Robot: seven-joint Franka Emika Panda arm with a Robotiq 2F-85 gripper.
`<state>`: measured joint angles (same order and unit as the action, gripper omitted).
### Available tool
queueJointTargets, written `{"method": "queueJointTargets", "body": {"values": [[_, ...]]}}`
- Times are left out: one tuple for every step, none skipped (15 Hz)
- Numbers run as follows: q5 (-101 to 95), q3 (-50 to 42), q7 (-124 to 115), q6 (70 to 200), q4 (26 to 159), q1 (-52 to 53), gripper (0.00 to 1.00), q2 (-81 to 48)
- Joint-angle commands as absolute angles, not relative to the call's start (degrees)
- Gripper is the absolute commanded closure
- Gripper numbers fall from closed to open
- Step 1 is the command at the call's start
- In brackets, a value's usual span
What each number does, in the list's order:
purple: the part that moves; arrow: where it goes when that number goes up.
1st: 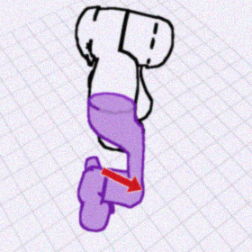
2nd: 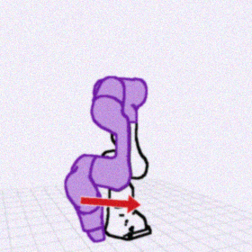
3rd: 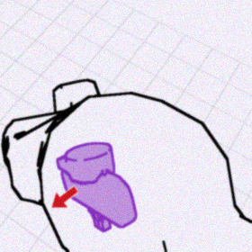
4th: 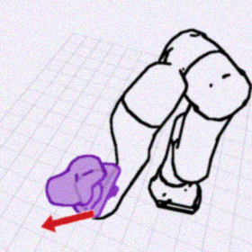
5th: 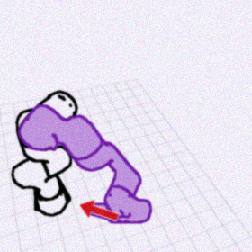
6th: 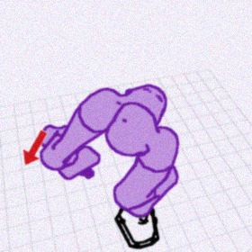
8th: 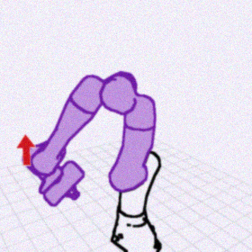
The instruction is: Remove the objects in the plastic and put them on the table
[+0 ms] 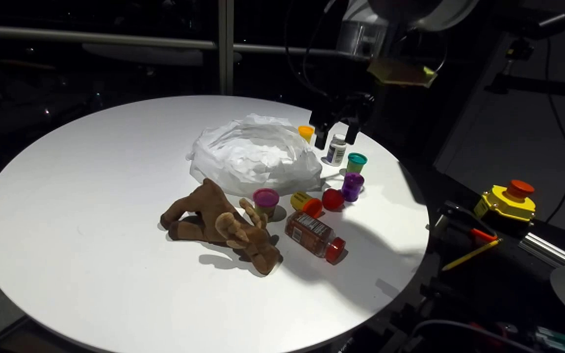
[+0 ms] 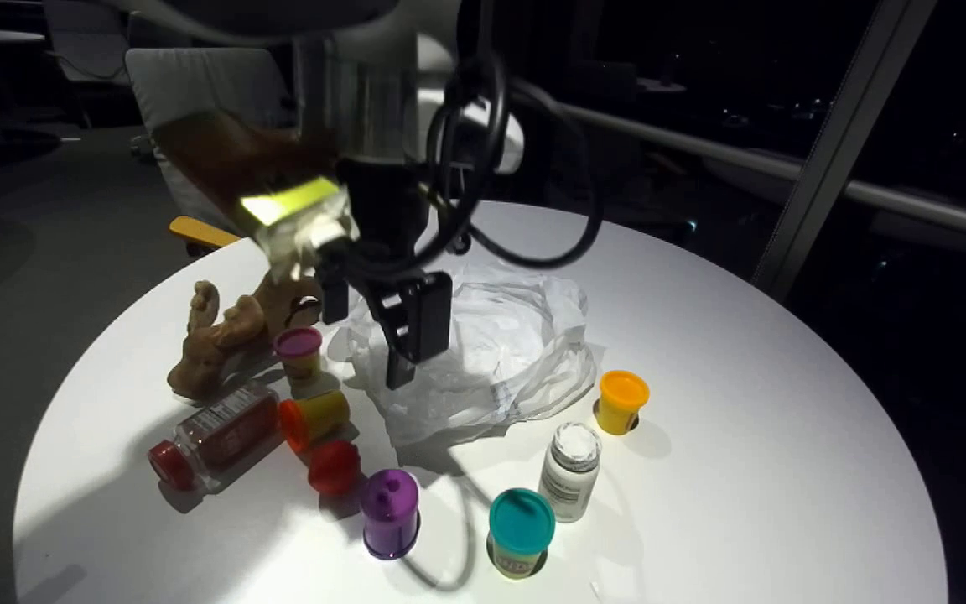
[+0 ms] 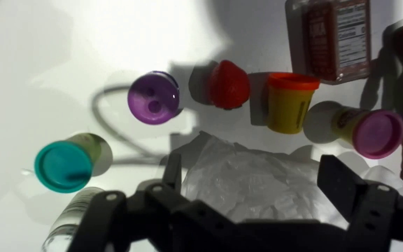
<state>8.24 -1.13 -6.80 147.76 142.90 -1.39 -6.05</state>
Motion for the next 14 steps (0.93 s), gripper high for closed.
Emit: {"method": "queueJointTargets", "body": {"values": [[8.48, -2.03, -9.93, 131.76, 141.24, -1.87, 0.00, 5.27], [9.43, -2.11, -9.55, 127.02, 139.09, -1.83, 0.00, 6.80], [9.78, -2.28, -9.41, 122.25, 136.98, -1.85, 0.00, 8.27], [10.53, -2.34, -8.86, 119.15, 134.75, -1.66, 0.00, 8.61], [10.93, -2.32, -8.97, 116.66, 132.68, -1.56, 0.00, 8.49], [9.15, -2.09, -8.87, 121.16, 136.20, -1.81, 0.00, 8.10], [9.28, -2.08, -8.86, 119.87, 135.17, -1.81, 0.00, 8.76], [9.28, -2.07, -8.86, 119.91, 135.33, -1.81, 0.00, 8.84], [9.28, -2.08, -8.86, 120.04, 135.76, -1.81, 0.00, 8.57], [9.28, -2.08, -8.85, 120.22, 136.07, -1.81, 0.00, 8.17], [9.28, -2.08, -8.85, 120.40, 136.21, -1.80, 0.00, 7.81], [9.27, -2.09, -8.85, 120.49, 136.23, -1.80, 0.00, 7.58], [9.27, -2.09, -8.85, 120.52, 136.23, -1.80, 0.00, 7.51], [9.27, -2.09, -8.85, 120.53, 136.23, -1.80, 0.00, 7.51]]}}
